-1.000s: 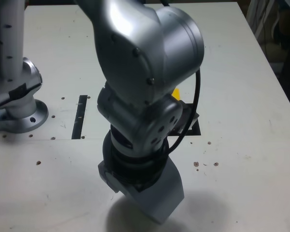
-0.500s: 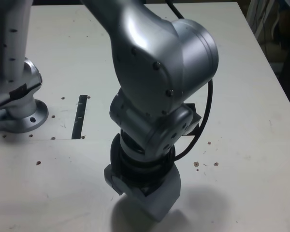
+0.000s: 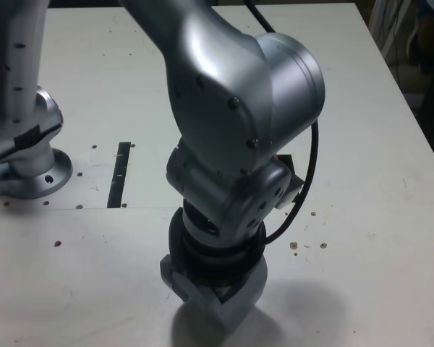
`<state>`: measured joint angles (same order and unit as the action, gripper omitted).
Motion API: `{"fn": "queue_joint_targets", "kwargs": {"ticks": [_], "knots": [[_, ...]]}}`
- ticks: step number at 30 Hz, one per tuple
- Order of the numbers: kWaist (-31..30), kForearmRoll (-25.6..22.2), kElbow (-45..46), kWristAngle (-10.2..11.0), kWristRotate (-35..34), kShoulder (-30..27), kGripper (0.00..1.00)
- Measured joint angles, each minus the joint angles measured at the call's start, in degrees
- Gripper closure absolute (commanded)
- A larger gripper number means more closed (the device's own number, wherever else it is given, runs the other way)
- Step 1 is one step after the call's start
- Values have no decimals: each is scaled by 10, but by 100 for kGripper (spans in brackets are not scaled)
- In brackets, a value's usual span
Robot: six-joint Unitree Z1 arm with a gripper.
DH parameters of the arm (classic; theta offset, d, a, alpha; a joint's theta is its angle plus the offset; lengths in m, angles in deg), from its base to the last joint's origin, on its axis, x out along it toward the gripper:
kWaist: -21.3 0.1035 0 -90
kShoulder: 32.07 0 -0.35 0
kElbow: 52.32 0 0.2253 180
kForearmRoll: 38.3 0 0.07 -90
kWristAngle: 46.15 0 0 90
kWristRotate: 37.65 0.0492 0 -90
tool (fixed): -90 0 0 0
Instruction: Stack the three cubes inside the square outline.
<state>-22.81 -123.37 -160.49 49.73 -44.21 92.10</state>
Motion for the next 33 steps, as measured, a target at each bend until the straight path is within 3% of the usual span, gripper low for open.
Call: {"fn": "queue_joint_targets", "kwargs": {"ticks": [11,17,23,26,33], "knots": [[0,-38,-30,4,0,-15,90],[15,-121,-109,23,3,-40,90],[75,-210,-182,18,-3,-67,90],[119,-216,-180,5,-13,-78,90],[217,-215,-123,-2,-19,-101,90]]}}
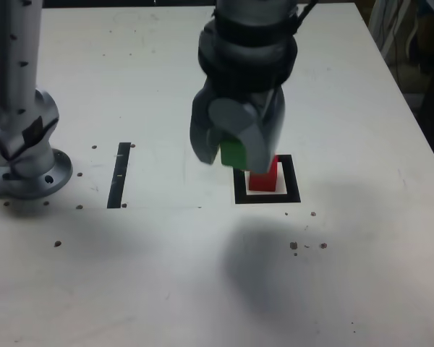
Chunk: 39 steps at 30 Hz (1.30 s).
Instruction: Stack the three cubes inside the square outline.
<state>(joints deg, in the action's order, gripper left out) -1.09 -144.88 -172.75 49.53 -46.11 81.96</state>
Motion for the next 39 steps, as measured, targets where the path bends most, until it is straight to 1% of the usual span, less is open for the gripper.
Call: {"fn": "queue_joint_targets", "kwargs": {"ticks": [3,9,17,22,26,39], "knots": [[44,4,26,2,-6,0,90],[89,7,33,9,-10,-1,90],[95,9,25,16,-14,-1,89],[99,11,22,8,-16,1,89],[99,16,16,3,-16,13,89],[99,29,10,7,-15,30,89]]}}
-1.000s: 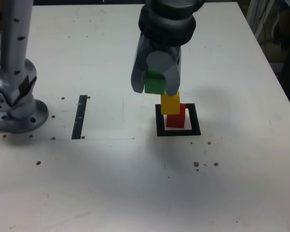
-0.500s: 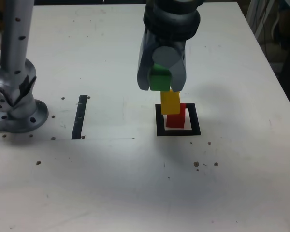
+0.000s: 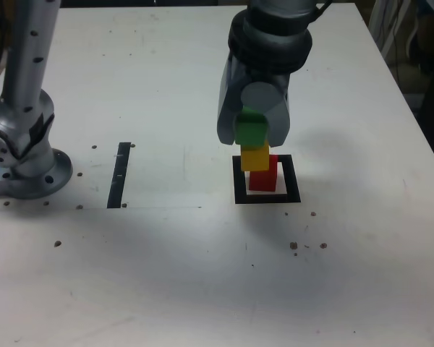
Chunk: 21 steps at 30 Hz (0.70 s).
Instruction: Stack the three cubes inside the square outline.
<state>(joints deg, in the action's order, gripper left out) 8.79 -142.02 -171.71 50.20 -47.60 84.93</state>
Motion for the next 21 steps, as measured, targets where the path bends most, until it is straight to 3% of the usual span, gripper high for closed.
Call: {"fn": "queue_joint_targets", "kwargs": {"ticks": [6,11,17,21], "knots": [[0,18,1,3,2,4,88],[0,22,5,7,4,6,80],[0,22,9,7,4,7,65],[0,22,9,7,4,9,45]]}}
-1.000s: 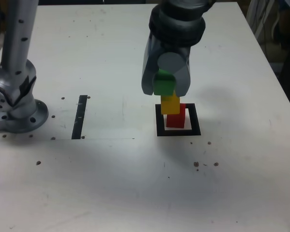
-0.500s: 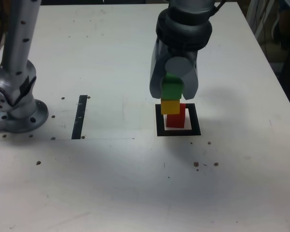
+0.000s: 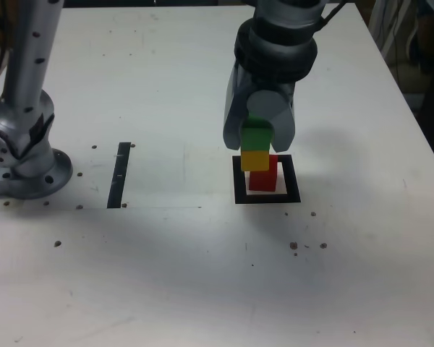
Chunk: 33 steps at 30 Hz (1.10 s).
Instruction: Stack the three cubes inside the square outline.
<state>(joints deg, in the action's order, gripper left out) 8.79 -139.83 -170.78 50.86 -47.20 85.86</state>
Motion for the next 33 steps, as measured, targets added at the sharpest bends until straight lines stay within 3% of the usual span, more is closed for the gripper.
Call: {"fn": "queue_joint_targets", "kwargs": {"ticks": [6,11,20,26,33], "knots": [[0,1,1,-2,2,5,16],[0,5,5,0,3,6,3],[3,1,6,8,3,-1,1],[0,-12,22,15,7,-82,1],[15,-9,137,10,30,-187,1]]}}
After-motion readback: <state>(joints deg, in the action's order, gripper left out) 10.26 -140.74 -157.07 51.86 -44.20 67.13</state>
